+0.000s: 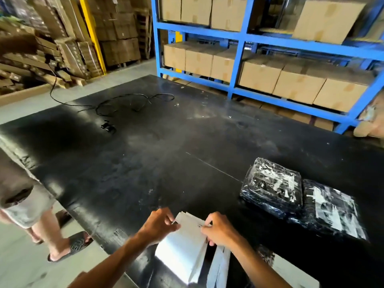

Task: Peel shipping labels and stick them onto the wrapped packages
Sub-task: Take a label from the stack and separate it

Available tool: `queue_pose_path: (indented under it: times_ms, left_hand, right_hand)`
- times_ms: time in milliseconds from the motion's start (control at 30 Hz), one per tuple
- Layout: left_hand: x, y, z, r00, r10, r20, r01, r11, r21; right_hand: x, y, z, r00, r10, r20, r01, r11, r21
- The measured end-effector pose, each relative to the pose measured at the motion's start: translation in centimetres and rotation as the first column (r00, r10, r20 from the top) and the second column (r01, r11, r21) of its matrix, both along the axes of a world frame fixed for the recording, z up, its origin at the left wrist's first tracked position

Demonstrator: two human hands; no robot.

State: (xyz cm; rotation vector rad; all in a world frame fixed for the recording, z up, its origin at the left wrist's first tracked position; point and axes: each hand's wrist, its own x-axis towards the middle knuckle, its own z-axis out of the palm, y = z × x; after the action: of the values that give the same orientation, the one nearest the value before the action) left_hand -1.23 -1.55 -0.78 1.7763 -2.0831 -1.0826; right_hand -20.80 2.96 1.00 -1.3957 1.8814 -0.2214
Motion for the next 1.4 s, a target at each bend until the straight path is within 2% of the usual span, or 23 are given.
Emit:
queue_pose_path:
  times_ms: [200, 300, 400, 533, 700, 867, 933, 1000, 1067, 1200, 1400]
  left_hand:
    - [1.4, -1.7, -2.4, 0.970, 0.023, -0.241, -0.005, 0.997, 0.074]
    - [1.6, -2.3, -3.0, 0.967, -0.033, -0.252, 0.062, 0.992, 0.109]
    - [1.6, -2.2, -3.4, 0.979, -0.073, -0.193, 0.102, 0.984, 0.146]
    - [1.9, -2.4, -3.0, 0.976, -0.129, -0.173, 0.152, 0.980, 0.126]
    - [1.9, -2.8, -1.1, 0.961, -0.167, -0.223, 0.160, 0.986, -0.048]
    - [2.0, -3.7, 1.1, 0.906, -0.115, -0.407, 0.135, 0.991, 0.022]
    - [1.7, -4.0, 2.3, 0.856, -0.040, -0.515, 0.091, 0.993, 0.074]
    - [1.1, -4.1, 3.8, 0.803, 0.018, -0.596, 0.050, 0.994, 0.098]
    - [0.3, -4.2, 5.2, 0.763, 0.047, -0.644, 0.014, 0.996, 0.089]
    - [-0.8, -4.8, 7.1, 0.709, 0.077, -0.701, -0.040, 0.997, 0.069]
    - [-2.4, -5.3, 8.1, 0.681, 0.098, -0.726, -0.050, 0.995, 0.088]
  right_hand:
    - [0.9, 0.7, -1.5, 0.961, -0.252, 0.112, 0.255, 0.967, -0.014]
    - [1.0, 0.9, -1.9, 0.948, -0.293, 0.127, 0.297, 0.955, -0.015]
    - [1.3, 1.2, -2.1, 0.945, -0.308, 0.106, 0.312, 0.950, -0.022]
    - [1.5, 1.5, -1.7, 0.947, -0.299, 0.117, 0.303, 0.953, -0.022]
    - [1.0, 1.2, -1.4, 0.945, -0.293, 0.144, 0.300, 0.954, -0.025]
    - [0.5, 0.8, -0.1, 0.931, -0.290, 0.222, 0.315, 0.945, -0.086]
    - [0.8, 0.9, 1.1, 0.897, -0.261, 0.357, 0.311, 0.946, -0.090]
    - [1.0, 1.1, 2.4, 0.818, -0.247, 0.520, 0.318, 0.947, -0.050]
    - [1.1, 1.2, 3.8, 0.768, -0.210, 0.605, 0.313, 0.947, -0.068]
    - [0.9, 1.6, 6.7, 0.738, -0.139, 0.660, 0.333, 0.926, -0.177]
    - [0.1, 3.2, 9.2, 0.774, -0.104, 0.625, 0.350, 0.892, -0.285]
